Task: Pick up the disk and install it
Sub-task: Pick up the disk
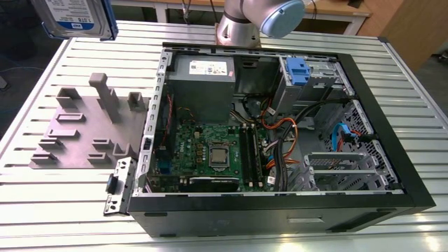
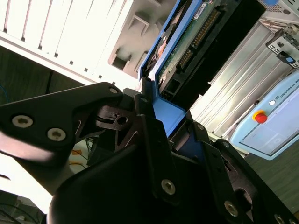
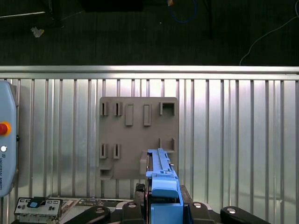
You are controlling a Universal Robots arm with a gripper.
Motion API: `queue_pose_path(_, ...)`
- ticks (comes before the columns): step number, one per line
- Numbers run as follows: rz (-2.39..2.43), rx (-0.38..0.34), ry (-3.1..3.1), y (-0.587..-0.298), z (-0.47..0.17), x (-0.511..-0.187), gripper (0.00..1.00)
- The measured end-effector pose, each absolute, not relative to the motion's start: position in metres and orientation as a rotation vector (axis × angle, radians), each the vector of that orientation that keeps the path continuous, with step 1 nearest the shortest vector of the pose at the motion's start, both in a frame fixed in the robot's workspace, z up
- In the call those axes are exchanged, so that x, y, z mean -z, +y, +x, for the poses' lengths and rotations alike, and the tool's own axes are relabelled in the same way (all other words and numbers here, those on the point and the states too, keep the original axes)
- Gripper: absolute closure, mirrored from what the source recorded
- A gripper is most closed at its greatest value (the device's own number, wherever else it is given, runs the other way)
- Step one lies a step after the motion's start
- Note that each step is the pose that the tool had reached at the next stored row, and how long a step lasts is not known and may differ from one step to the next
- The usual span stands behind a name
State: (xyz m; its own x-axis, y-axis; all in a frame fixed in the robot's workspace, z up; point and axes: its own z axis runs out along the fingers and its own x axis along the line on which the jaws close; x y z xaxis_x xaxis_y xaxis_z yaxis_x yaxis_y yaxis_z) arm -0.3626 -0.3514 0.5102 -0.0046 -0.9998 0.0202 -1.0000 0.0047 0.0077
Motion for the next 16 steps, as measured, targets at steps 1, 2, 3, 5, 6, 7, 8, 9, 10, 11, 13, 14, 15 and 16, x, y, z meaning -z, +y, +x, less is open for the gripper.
queue_pose_path(1, 2.202, -0.014, -2.213, -0.3514, -0.3624, -0.5102, 0.64)
queue_pose_path(2, 2.202, -0.014, -2.213, -0.3514, -0.3622, -0.5102, 0.64)
queue_pose_path(3, 2.202, -0.014, -2.213, -0.3514, -0.3621, -0.5101, 0.64)
queue_pose_path(5, 2.202, -0.014, -2.213, -0.3514, -0.3616, -0.5102, 0.64)
queue_pose_path(6, 2.202, -0.014, -2.213, -0.3514, -0.3614, -0.5102, 0.64)
queue_pose_path(7, 2.202, -0.014, -2.213, -0.3514, -0.3612, -0.5102, 0.64)
queue_pose_path(8, 2.202, -0.014, -2.213, -0.3514, -0.3609, -0.5102, 0.64)
queue_pose_path(9, 2.202, -0.014, -2.213, -0.3514, -0.3606, -0.5102, 0.64)
queue_pose_path(10, 2.202, -0.014, -2.213, -0.3514, -0.3604, -0.5102, 0.64)
queue_pose_path(11, 2.202, -0.014, -2.213, -0.3514, -0.3602, -0.5102, 0.64)
queue_pose_path(13, 2.202, -0.014, -2.213, -0.3514, -0.3595, -0.5102, 0.64)
queue_pose_path(14, 2.202, -0.014, -2.213, -0.3514, -0.3593, -0.5102, 0.64)
queue_pose_path(15, 2.202, -0.014, -2.213, -0.3514, -0.3592, -0.5102, 0.64)
queue_pose_path(16, 2.202, -0.014, -2.213, -0.3514, -0.3590, -0.5102, 0.64)
